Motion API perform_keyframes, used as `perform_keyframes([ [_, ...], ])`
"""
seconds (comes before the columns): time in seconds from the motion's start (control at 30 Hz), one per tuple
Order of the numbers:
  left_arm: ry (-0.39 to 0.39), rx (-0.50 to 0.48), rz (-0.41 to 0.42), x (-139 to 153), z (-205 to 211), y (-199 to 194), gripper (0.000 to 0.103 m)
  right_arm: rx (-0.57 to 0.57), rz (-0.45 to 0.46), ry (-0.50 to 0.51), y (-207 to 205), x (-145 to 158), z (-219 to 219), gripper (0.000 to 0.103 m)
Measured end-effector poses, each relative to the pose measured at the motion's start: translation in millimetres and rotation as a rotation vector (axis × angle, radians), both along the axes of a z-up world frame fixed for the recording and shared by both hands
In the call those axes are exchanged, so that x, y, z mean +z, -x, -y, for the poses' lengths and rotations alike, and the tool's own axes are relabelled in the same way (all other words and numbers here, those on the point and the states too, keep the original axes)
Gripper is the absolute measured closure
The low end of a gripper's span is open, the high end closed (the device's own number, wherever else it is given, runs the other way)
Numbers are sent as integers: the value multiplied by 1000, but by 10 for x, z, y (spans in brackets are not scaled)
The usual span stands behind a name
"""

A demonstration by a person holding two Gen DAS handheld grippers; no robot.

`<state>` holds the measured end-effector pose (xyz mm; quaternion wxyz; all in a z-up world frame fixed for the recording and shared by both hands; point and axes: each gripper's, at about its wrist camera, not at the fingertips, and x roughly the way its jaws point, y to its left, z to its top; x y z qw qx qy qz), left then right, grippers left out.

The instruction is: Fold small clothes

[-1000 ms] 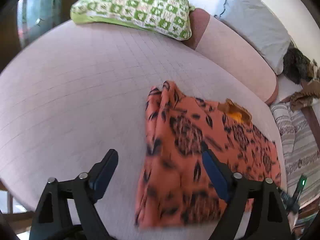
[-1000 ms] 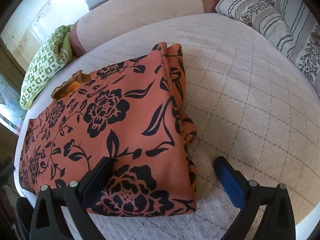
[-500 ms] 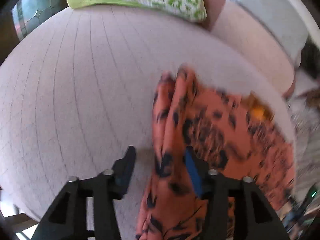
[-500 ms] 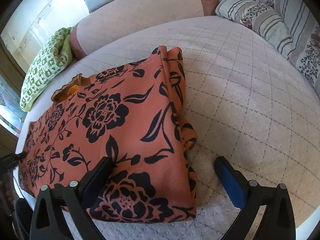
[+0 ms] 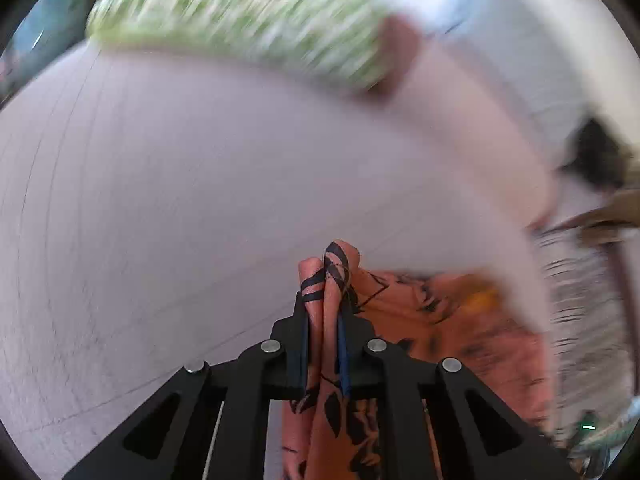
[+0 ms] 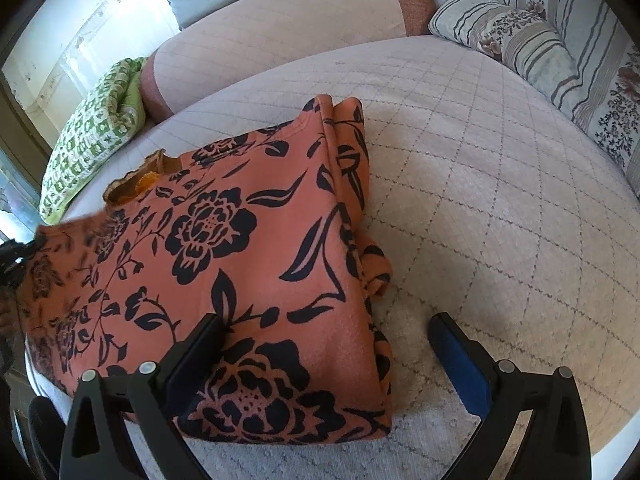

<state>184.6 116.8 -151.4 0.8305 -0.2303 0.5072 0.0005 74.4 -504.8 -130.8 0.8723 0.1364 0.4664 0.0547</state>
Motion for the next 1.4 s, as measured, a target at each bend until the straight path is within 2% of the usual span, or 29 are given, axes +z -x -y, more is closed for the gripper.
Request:
perform_keyframes([
  [0.03, 23, 21, -36, -183, -70, 34, 87, -3, 2, 4, -9, -5, -13, 0],
  [0.1, 14, 28, 7, -69, -97, 119, 83, -4, 2, 11, -11, -2, -21, 0],
  [0.17, -76, 24, 25, 66, 14, 195, 76, 0, 1, -1, 18, 0, 9, 0],
  [0.2, -110, 17, 27, 109, 63, 225, 67, -5, 5, -14, 34, 2, 29, 0],
  [0.3, -205, 21, 25, 238, 150, 340, 60, -15, -8, -8, 16, 5, 24, 0],
  [0.37, -263, 10, 48, 340, 160, 538, 50, -17, -13, 4, 26, 68, 2, 0],
  [0.43, -336, 6, 78, 442, 246, 682, 39, -15, 26, -15, 66, 202, -17, 0],
  [0.53, -409, -8, 98, 520, 264, 833, 39, -12, 134, -28, 135, 473, -48, 0],
  [0.6, -417, -15, 91, 516, 326, 818, 39, 9, 138, -48, 87, 486, -74, 0],
  [0.67, -415, -24, 92, 513, 441, 807, 39, 29, 25, -60, -76, 257, -92, 0],
  [0.7, -421, -31, 94, 531, 505, 814, 38, 8, -99, -61, -187, 35, -68, 0],
  [0.73, -433, -41, 104, 559, 564, 829, 36, -11, -137, -78, -221, -42, -39, 0],
  [0.83, -486, -50, 151, 643, 681, 916, 25, -22, -29, -126, -111, 281, -23, 0],
  [0.9, -502, -53, 165, 685, 745, 941, 24, -6, 57, -122, -67, 450, -36, 0],
  [0.97, -493, -63, 156, 714, 833, 947, 24, 10, 80, -84, -102, 422, -49, 0],
  [1.0, -493, -72, 150, 723, 867, 950, 24, 18, 27, -72, -171, 248, -38, 0],
  [1.03, -501, -82, 153, 747, 898, 967, 24, -2, -105, -69, -260, -32, 4, 1],
  [1.07, -512, -92, 162, 779, 921, 994, 24, -14, -132, -98, -269, -124, 38, 1],
  [1.1, -530, -98, 177, 813, 939, 1021, 24, -28, -62, -108, -196, 8, 56, 0],
  [1.17, -573, -90, 200, 888, 971, 1055, 24, -52, -29, -133, -120, 224, 83, 0],
  [1.23, -563, -77, 206, 934, 988, 1058, 24, -36, 43, -141, -90, 383, 76, 0],
  [1.3, -531, -77, 224, 1001, 1022, 1086, 24, -44, 36, -52, -158, 401, 38, 0],
  [1.4, -552, -92, 250, 1086, 1098, 1125, 24, -66, 43, -113, -244, 415, 73, 0],
])
